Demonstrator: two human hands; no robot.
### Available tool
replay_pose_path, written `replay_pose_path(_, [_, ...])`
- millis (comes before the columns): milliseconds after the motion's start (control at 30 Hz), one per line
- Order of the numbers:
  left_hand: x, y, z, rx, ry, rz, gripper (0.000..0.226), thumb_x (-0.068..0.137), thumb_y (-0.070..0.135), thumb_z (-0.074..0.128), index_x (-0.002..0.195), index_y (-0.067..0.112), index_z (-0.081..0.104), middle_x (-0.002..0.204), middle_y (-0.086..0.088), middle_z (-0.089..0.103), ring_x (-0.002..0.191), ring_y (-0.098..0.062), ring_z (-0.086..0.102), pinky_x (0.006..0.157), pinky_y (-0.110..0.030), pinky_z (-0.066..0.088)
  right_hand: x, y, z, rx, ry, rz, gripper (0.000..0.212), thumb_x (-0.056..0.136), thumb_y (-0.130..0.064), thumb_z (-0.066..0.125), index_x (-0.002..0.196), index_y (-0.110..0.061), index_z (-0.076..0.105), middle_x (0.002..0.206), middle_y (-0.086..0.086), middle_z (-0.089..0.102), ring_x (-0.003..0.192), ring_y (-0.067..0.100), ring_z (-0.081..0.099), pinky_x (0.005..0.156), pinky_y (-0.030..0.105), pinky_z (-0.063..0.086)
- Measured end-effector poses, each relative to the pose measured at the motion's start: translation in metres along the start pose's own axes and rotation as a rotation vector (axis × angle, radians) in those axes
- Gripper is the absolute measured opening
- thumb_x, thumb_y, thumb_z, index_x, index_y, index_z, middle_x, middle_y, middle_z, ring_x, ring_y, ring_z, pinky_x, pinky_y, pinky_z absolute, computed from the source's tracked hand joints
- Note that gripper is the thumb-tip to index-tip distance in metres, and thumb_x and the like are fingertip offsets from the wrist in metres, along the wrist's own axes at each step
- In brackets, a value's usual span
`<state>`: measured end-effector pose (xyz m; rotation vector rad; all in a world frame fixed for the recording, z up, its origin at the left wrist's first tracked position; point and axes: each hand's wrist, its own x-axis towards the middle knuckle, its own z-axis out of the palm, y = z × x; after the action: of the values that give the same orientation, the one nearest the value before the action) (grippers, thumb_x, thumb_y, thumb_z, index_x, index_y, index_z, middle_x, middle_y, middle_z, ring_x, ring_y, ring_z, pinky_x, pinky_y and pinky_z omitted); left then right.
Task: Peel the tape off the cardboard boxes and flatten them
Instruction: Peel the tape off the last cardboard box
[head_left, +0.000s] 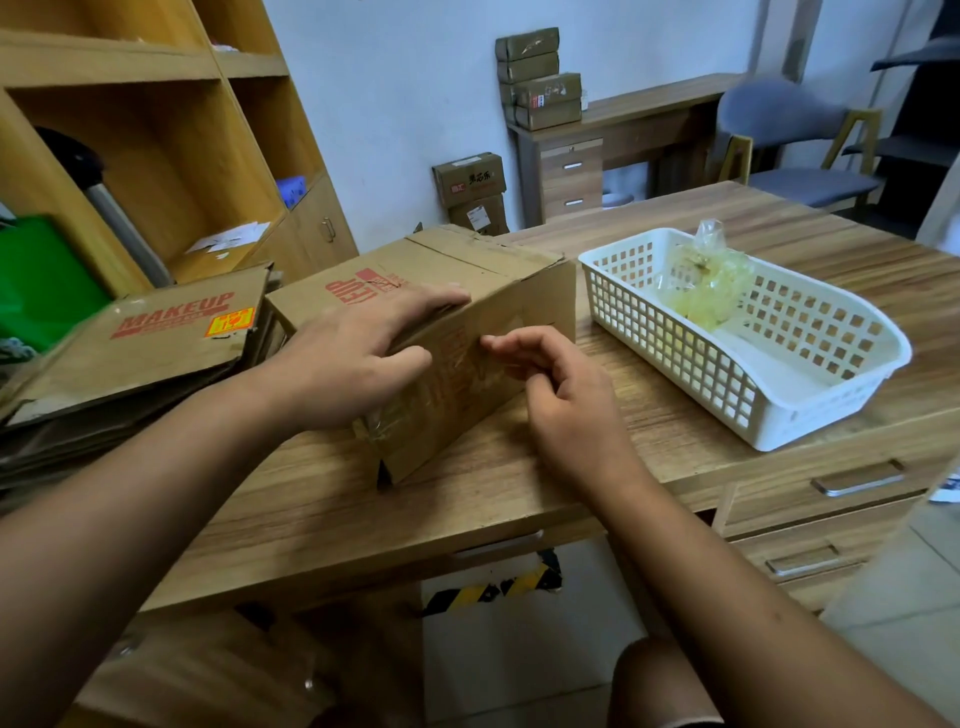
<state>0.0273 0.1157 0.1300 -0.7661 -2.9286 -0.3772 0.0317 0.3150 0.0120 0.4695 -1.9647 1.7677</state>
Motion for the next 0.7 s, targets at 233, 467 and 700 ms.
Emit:
replay_pose_path(233, [0.0013, -0.0004, 0.0012, -0.018, 0.001, -0.019, 0.064, 0.083, 0.04, 0.042, 0.143, 0.059, 0.032, 0.13, 0.049, 0.029, 0.117, 0.013, 0.031, 0.097, -0.031, 0.034, -0.0006, -0.0047, 0.0017, -0.147, -0.106, 0.006, 0.043, 0.09, 0.013, 0.043, 0.112, -0.013, 0.069, 0.111, -0.005, 0.073, 0.109, 0.003, 0.067, 0.1, 0.028, 0.053])
replay_pose_path(467, [0.0022, -0.0007, 0.001, -0.032, 0.001, -0.042, 0.062, 0.083, 0.04, 0.04, 0.141, 0.061, 0.033, 0.13, 0.046, 0.033, 0.113, 0.013, 0.032, 0.091, -0.028, 0.031, -0.0007, 0.0002, 0.0004, -0.14, 0.019, -0.048, 0.039, 0.09, 0.009, 0.043, 0.113, -0.015, 0.065, 0.11, -0.007, 0.071, 0.109, 0.006, 0.066, 0.098, 0.036, 0.055])
replay_pose_path(700, [0.002, 0.001, 0.0005, -0.035, -0.003, -0.052, 0.061, 0.084, 0.042, 0.039, 0.141, 0.061, 0.034, 0.129, 0.04, 0.036, 0.114, 0.006, 0.035, 0.089, -0.031, 0.032, -0.0012, 0.001, 0.003, -0.174, 0.043, -0.079, 0.039, 0.093, 0.006, 0.044, 0.121, -0.014, 0.063, 0.119, -0.007, 0.069, 0.114, 0.006, 0.064, 0.099, 0.035, 0.055])
